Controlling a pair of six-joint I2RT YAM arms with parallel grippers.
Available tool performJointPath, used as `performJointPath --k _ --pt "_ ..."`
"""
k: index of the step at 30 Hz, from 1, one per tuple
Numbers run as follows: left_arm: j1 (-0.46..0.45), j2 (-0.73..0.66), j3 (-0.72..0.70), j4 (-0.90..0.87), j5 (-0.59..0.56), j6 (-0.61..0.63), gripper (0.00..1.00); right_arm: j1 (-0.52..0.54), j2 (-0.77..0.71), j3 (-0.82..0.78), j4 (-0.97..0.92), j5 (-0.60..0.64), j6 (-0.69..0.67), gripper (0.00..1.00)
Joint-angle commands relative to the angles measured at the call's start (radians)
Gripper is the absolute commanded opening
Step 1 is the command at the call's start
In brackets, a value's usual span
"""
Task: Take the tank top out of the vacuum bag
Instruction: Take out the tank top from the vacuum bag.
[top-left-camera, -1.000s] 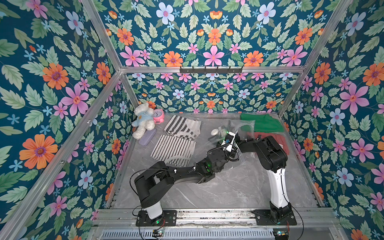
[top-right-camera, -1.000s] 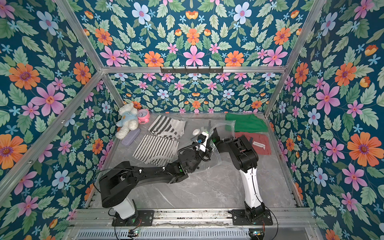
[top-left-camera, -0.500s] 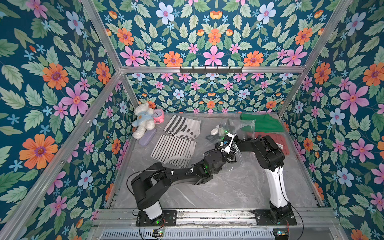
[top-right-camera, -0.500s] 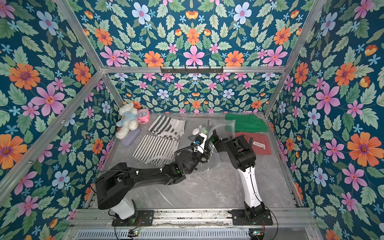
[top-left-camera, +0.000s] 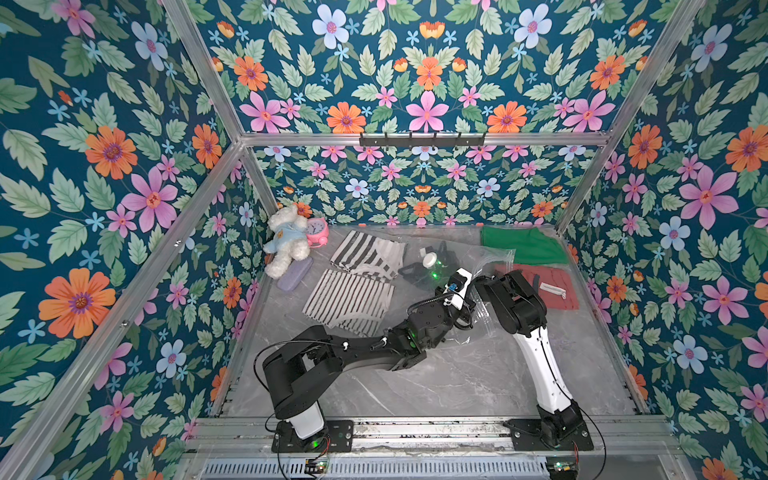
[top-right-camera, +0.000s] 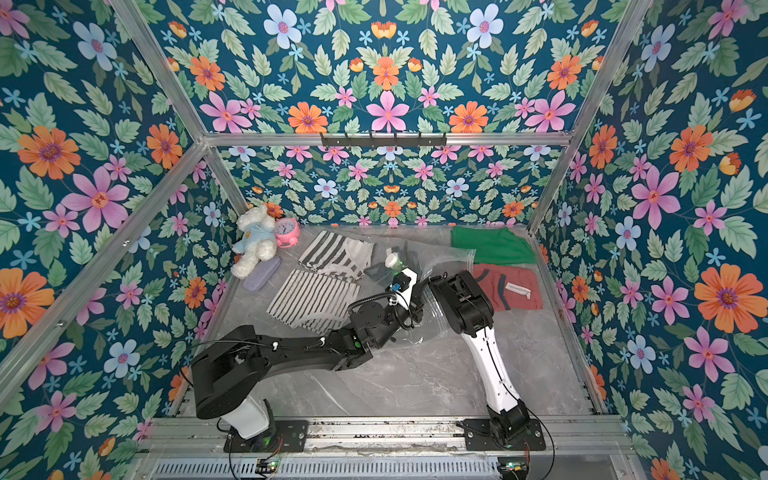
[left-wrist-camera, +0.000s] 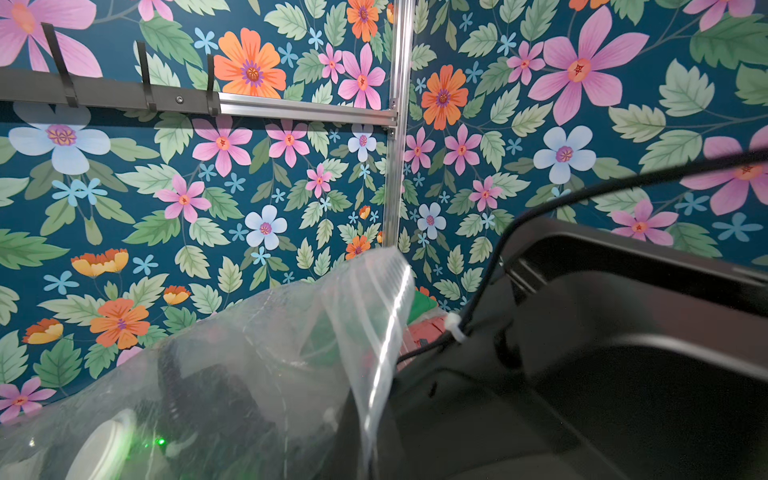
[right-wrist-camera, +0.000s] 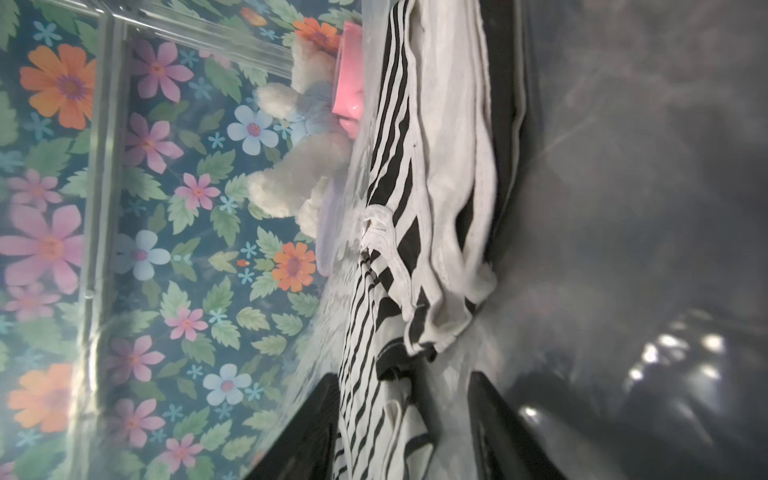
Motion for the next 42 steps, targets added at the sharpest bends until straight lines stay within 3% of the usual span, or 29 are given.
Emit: performJointPath --k 1,14,22,26,32,37,42 --pt "0.0 0.005 0.004 0.066 0.024 -0.003 0.0 0.005 0.035 0.023 -0.082 0.082 0.008 0.53" --pt "-0.002 -0.001 -0.023 0.088 0.016 -0.015 0.0 0.04 0.135 0.211 -0.149 0.112 0.065 0.51" --pt "-0.004 0.0 -0.036 0.1 0.002 -0.017 0.0 0.048 0.143 0.282 -0.196 0.119 0.057 0.42" --pt "-0.003 0.001 -0.039 0.106 -0.005 -0.014 0.0 0.061 0.155 0.374 -0.371 0.149 -0.021 0.33" --pt "-0.003 0.002 -0.041 0.107 -0.029 -0.006 0.0 0.068 0.178 0.437 -0.476 0.198 -0.048 0.15" --pt "-0.003 0.013 -0.021 0.081 -0.099 -0.006 0.0 0.068 0.162 0.43 -0.471 0.174 -0.066 0.05" --pt "-0.002 0.022 -0.017 0.075 -0.178 0.008 0.0 0.067 0.07 0.31 -0.389 0.166 -0.12 0.0"
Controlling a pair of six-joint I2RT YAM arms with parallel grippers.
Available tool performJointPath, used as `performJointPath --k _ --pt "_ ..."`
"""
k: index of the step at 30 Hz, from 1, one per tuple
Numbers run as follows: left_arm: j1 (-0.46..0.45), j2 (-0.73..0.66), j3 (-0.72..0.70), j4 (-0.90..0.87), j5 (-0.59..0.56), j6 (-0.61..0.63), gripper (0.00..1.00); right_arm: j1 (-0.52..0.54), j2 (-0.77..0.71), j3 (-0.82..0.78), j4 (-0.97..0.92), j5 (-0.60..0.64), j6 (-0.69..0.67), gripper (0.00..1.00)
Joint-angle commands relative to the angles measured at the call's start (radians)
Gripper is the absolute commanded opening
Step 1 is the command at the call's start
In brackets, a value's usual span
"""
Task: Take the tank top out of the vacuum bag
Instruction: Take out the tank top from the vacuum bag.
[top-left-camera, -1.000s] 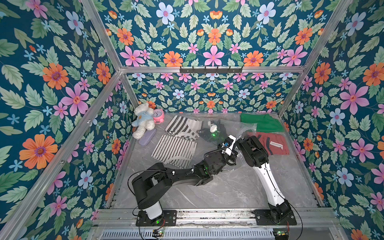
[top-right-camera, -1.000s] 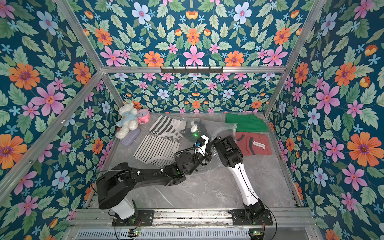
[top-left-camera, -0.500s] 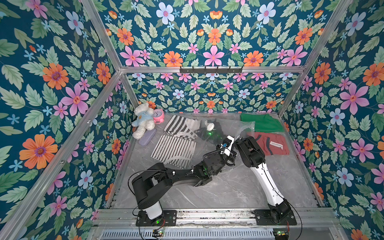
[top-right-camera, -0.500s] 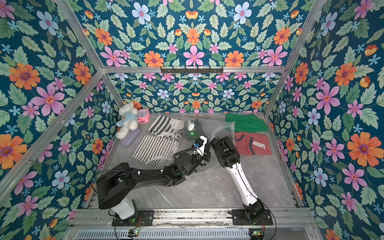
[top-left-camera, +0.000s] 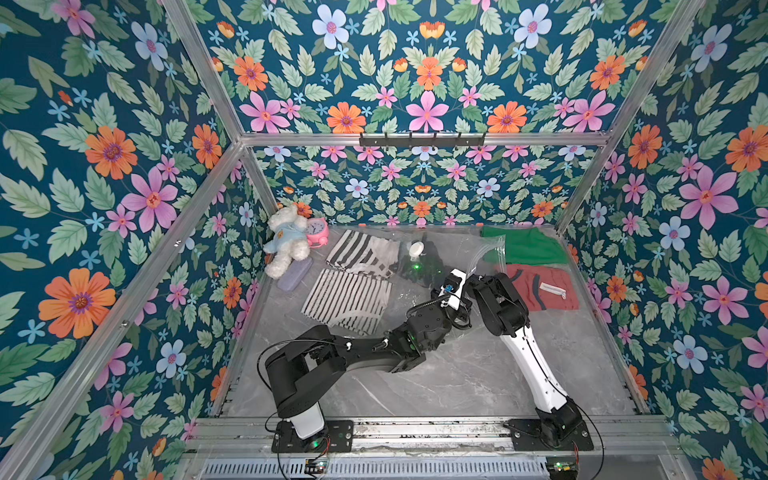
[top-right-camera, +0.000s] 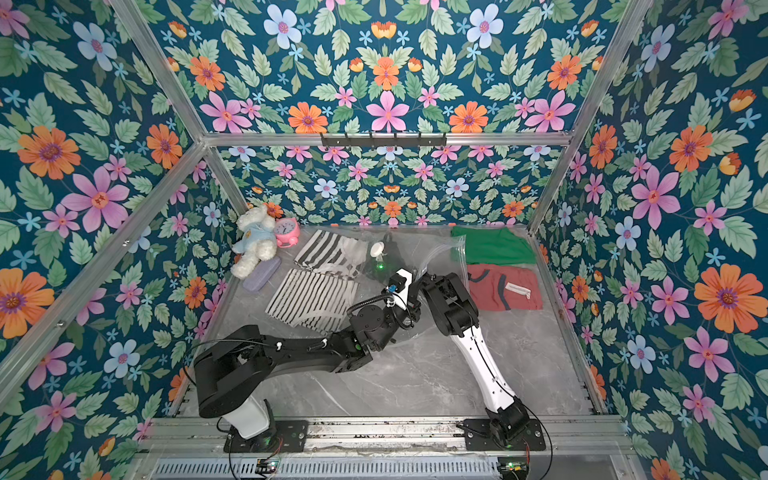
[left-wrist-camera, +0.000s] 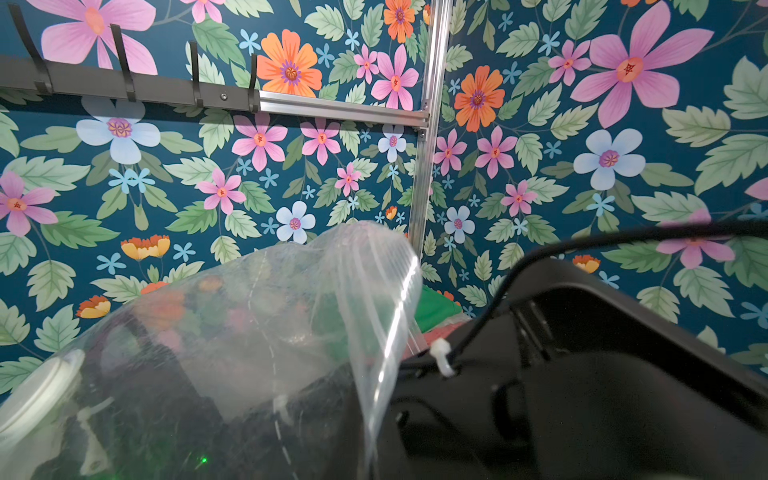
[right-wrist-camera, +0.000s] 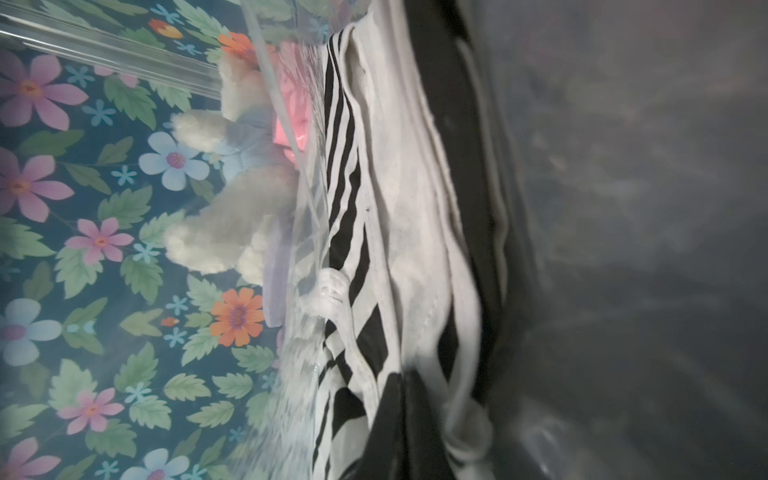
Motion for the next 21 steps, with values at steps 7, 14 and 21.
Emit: performJointPath --k 7,14,21 --pt "0.0 0.012 0.008 0.021 -0.089 0.009 0.0 0.002 -0.189 -0.284 0.15 0.038 -0.068 0.0" --pt "0.0 0.009 -0.014 0.026 -0.119 -0.003 0.0 -0.026 -0.307 -0.465 0.229 0.052 -0.064 0.0" --pt "0.0 0.002 -0.029 0.029 -0.142 0.004 0.0 -0.078 -0.384 -0.559 0.24 0.056 -0.05 0.0"
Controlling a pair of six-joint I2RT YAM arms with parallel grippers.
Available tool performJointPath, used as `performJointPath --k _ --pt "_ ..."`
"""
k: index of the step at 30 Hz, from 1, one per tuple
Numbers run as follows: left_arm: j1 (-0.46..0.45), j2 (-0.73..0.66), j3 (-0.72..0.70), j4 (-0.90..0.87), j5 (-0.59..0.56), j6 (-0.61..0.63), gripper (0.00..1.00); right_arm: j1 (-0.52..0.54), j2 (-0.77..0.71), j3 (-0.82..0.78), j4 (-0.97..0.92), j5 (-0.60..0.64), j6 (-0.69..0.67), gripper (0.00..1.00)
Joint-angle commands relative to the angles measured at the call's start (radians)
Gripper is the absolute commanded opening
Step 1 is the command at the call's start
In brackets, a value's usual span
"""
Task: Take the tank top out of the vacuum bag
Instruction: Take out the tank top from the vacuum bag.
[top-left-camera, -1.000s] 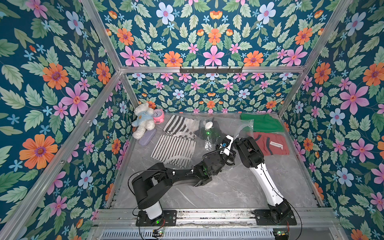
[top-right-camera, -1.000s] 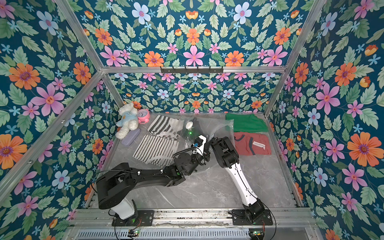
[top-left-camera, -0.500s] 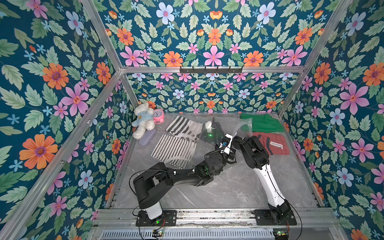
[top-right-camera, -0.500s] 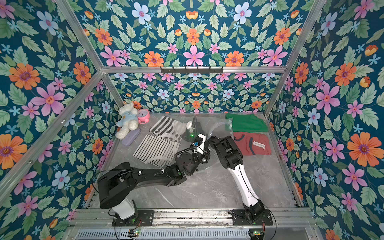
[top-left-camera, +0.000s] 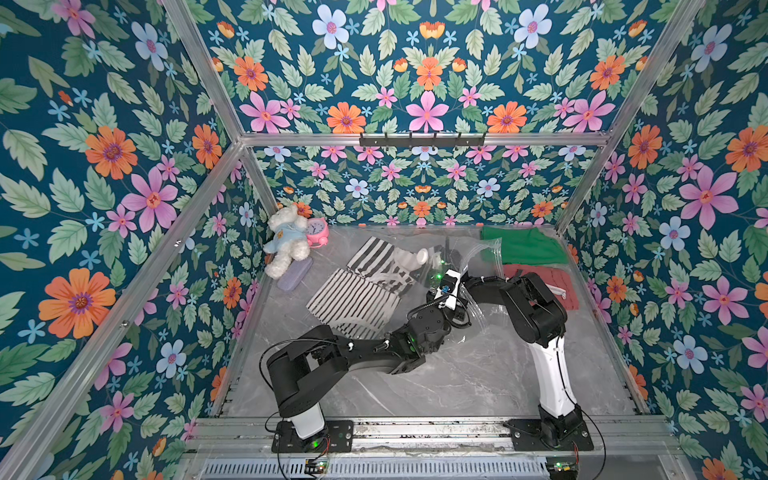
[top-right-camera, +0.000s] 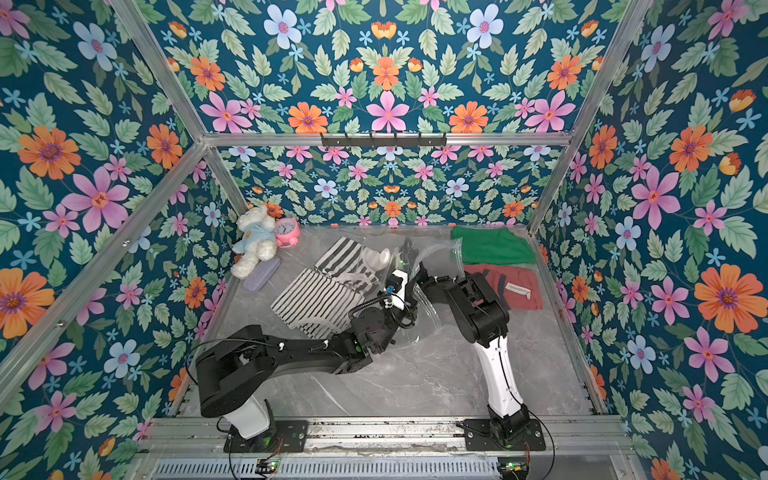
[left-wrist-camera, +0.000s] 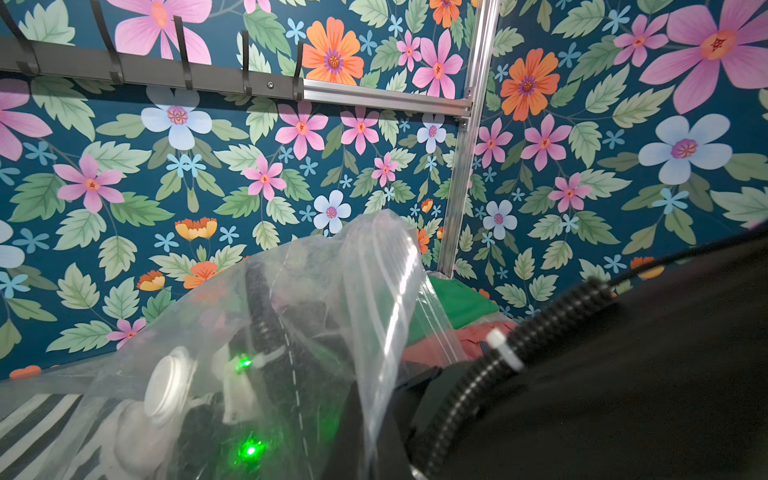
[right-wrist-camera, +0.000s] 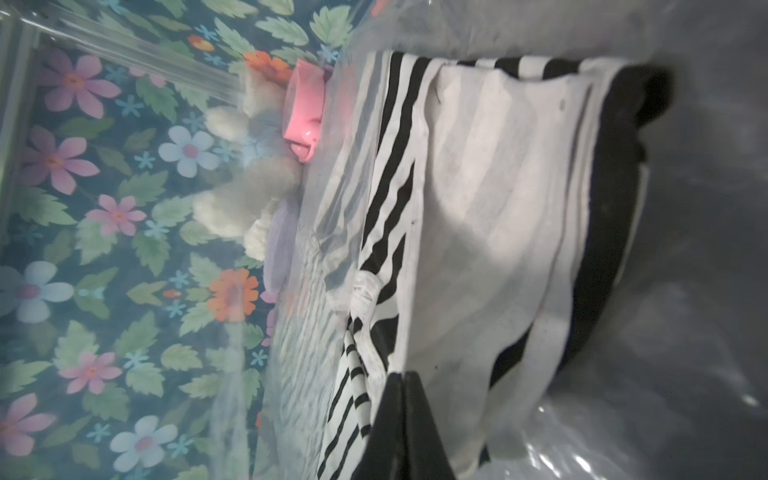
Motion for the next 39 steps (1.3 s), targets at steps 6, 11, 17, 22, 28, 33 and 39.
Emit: performJointPath --k 6,11,17,22,28,33,39 --pt "0.0 0.006 -0.003 0.016 -0.041 0.002 0.0 -0.038 -0.069 -0.088 0.064 0.01 0.018 0.0" --pt "0.001 0.02 0.003 0.02 -0.056 0.01 0.0 -0.044 -0.126 -0.135 0.049 0.02 0.012 0.0" --pt "0.005 0.028 0.006 0.019 -0.069 0.019 0.0 -0.057 -0.164 -0.197 0.046 0.029 0.028 0.0" --pt "0.008 0.033 0.006 0.006 -0.076 0.011 0.0 -0.068 -0.21 -0.253 0.057 0.045 0.039 0.0" --pt "0.014 0.036 0.002 0.002 -0.095 0.01 0.0 -0.073 -0.268 -0.297 0.037 0.054 0.041 0.0" --pt "0.021 0.043 0.001 -0.001 -0.116 0.009 0.0 -0.077 -0.298 -0.337 0.02 0.063 0.046 0.0" --pt "0.028 0.04 -0.01 -0.015 -0.131 -0.004 0.0 -0.087 -0.34 -0.415 -0.005 0.088 0.043 0.0"
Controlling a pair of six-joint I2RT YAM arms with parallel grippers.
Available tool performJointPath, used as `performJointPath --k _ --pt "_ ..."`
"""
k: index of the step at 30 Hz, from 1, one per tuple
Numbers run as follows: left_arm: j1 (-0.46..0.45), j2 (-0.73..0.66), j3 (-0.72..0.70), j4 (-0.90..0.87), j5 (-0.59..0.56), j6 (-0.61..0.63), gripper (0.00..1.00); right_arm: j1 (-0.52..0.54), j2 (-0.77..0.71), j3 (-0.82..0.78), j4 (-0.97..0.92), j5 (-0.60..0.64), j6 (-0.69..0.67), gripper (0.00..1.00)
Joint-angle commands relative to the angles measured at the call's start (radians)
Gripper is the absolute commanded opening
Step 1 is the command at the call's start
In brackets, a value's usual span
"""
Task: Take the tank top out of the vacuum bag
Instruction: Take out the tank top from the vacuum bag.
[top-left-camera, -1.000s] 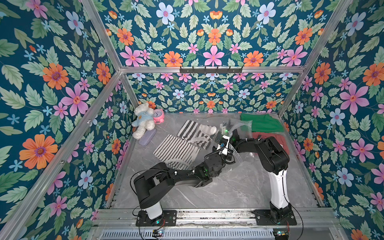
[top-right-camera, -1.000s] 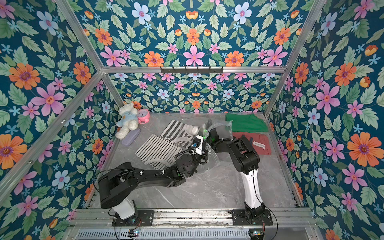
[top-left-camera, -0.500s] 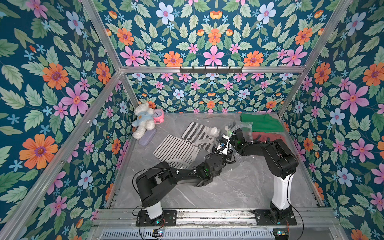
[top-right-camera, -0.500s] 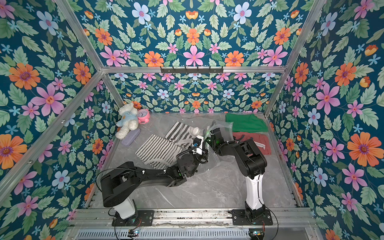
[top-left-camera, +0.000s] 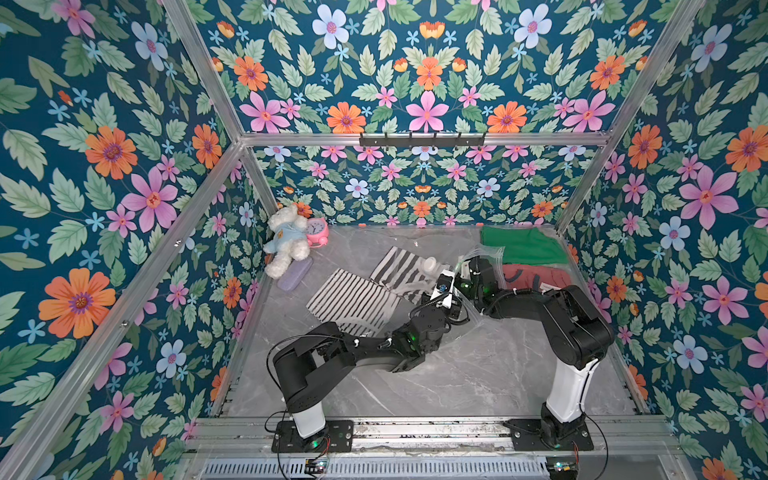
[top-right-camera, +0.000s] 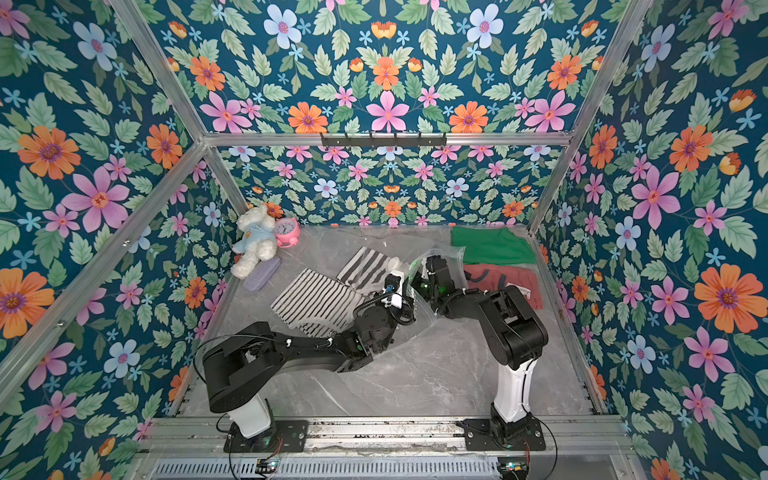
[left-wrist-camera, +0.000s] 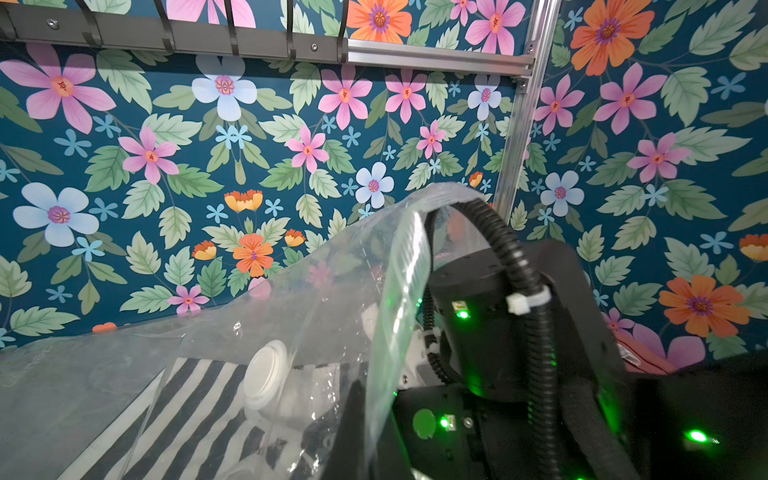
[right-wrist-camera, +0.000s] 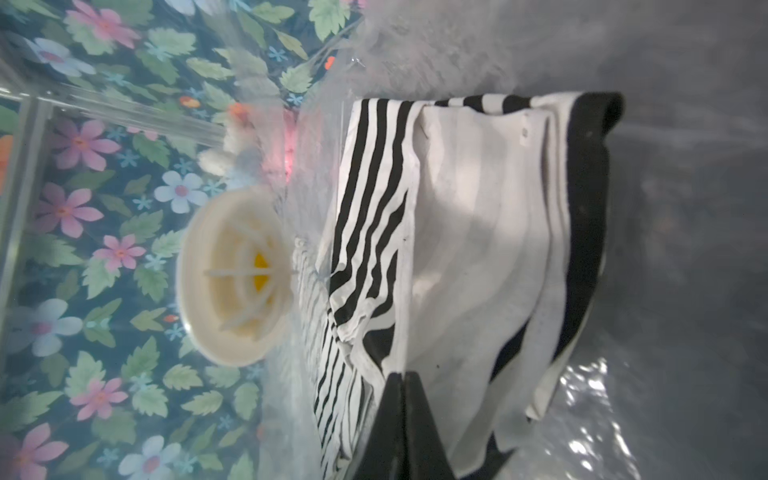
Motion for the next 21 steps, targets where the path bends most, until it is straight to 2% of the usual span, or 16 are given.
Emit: performJointPath --k 1,11,21 --pt "0.006 -0.003 -0.003 0.008 -0.033 -0.007 0.0 -0.01 -0.023 -0.028 -0.014 0.028 0.011 0.0" --pt "0.017 -0.001 -0.003 -0.012 -0.035 -0.029 0.0 -0.031 -0.111 -0.12 -0.098 0.075 0.011 0.0" --pt "0.02 -0.004 0.001 -0.036 -0.042 -0.037 0.0 -0.081 -0.221 -0.215 -0.283 0.142 0.009 0.0"
